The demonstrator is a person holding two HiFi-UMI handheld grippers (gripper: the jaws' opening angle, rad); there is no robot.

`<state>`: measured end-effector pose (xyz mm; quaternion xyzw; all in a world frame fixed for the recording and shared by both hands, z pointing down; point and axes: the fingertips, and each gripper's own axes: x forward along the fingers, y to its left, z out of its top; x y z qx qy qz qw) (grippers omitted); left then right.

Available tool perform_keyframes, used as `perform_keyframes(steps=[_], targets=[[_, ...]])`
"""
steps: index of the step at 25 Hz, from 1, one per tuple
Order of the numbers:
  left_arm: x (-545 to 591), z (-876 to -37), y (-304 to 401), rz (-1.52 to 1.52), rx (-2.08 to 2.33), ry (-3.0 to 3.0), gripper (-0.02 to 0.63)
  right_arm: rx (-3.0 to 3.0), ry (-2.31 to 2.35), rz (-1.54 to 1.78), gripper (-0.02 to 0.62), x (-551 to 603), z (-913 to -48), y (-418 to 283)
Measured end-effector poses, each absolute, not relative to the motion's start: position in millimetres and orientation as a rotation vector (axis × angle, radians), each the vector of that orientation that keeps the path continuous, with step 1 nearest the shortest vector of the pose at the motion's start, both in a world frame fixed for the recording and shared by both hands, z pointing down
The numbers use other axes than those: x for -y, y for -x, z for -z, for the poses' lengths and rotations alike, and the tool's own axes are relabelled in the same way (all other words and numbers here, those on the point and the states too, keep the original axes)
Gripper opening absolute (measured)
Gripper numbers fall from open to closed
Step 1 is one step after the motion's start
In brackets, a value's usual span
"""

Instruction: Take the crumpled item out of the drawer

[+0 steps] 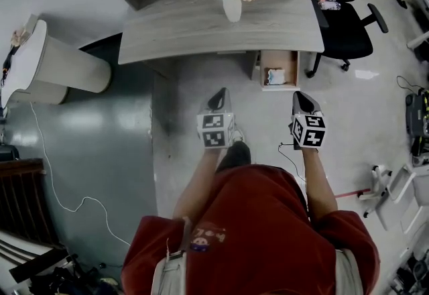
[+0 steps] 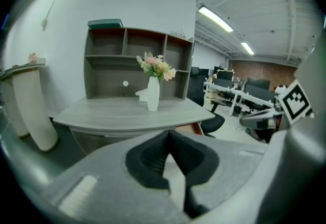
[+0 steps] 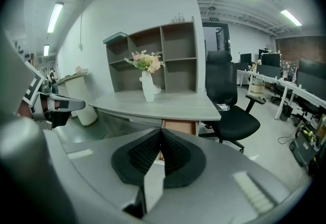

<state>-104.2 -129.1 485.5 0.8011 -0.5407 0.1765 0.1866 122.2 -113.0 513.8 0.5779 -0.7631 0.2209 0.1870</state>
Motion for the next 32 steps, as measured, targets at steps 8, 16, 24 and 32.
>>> perform_keyframes(steps=[8,16,24,32], targets=[[203,-491,133,-0.499,1.473,-2.277,-0.003,2.102,-1.664,-0.628,0.000,178,-516,-95],[240,-501,147,-0.494,1.432,-2.304,-0.003,2.061,-1.708,-0.621,0.000,203,-520,-84],[248,-515,135,-0.517,1.390,-2.312,-0.003,2.036,-1.720,-0.630,0.000,209,-532,-90],[262,-532,109,-0.553,1.348,-2.307,-0.003,2.024,-1.671,-0.671,0.000,220,-556,-101]])
